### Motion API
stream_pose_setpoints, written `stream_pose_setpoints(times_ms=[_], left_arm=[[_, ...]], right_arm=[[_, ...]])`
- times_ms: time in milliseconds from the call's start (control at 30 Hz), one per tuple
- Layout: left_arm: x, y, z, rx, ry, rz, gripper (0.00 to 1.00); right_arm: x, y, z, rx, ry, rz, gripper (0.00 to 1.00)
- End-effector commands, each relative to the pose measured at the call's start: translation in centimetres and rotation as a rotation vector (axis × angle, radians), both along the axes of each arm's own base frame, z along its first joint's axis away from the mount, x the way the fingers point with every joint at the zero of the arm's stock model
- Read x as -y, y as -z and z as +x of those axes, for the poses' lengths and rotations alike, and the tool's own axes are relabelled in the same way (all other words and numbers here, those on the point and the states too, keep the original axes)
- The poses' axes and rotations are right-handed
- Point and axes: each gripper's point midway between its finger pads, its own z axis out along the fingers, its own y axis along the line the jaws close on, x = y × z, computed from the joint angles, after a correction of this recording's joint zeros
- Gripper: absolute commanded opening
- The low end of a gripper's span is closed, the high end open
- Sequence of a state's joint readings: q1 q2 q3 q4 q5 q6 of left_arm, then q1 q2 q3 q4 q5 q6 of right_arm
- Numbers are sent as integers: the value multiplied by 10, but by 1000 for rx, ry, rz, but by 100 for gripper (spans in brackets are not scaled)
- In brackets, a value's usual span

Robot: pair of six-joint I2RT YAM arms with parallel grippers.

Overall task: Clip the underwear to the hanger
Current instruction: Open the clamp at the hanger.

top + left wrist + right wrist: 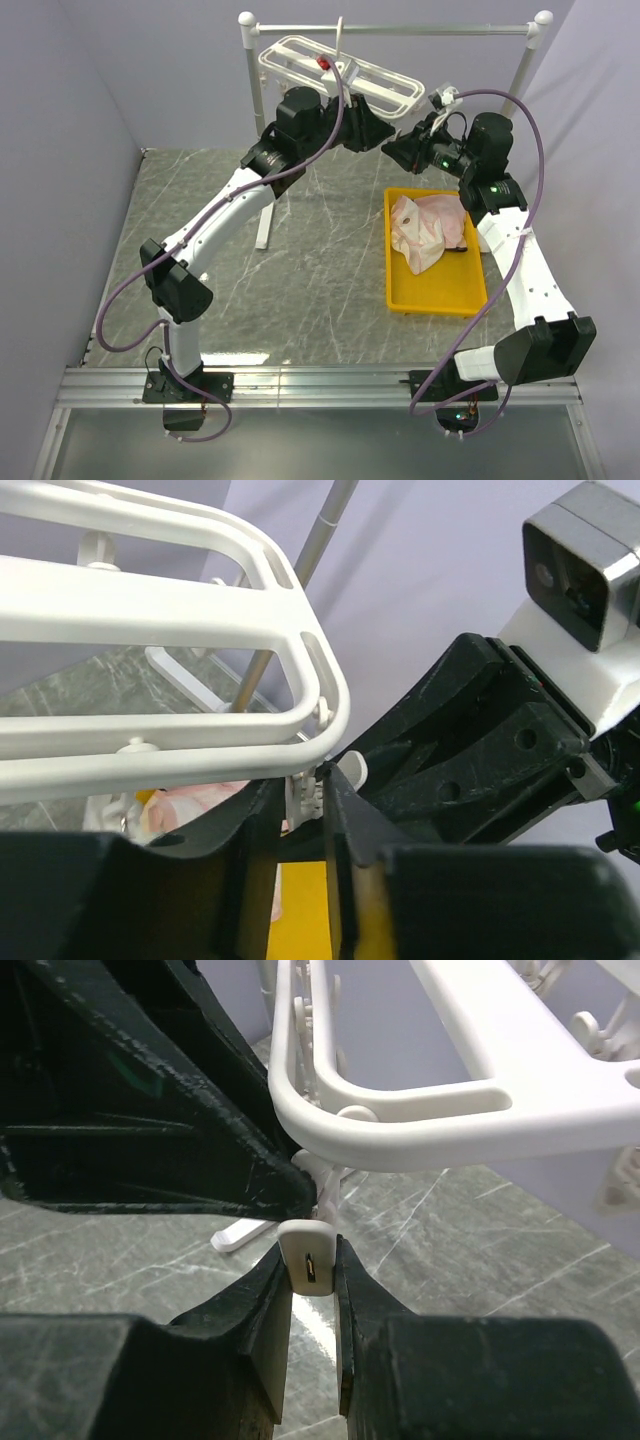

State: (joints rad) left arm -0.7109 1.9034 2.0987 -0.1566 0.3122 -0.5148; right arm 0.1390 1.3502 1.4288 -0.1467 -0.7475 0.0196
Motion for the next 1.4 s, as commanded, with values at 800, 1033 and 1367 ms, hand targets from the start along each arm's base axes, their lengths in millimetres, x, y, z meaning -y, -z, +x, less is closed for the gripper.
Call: stream_pose_setpoints(times_ms=[800,1033,1367], left_arm=[[-14,-41,-10,-186,141,-298,0],[-13,-39,-14,-239,158,-328,0],[-14,-43,-17,-236,168,-337,0]], right_arm=[[6,-47,-15,287,28,-16,41],[7,-49,-9,324,34,-41,39],[5,-45,-5,325,35,-61,21]])
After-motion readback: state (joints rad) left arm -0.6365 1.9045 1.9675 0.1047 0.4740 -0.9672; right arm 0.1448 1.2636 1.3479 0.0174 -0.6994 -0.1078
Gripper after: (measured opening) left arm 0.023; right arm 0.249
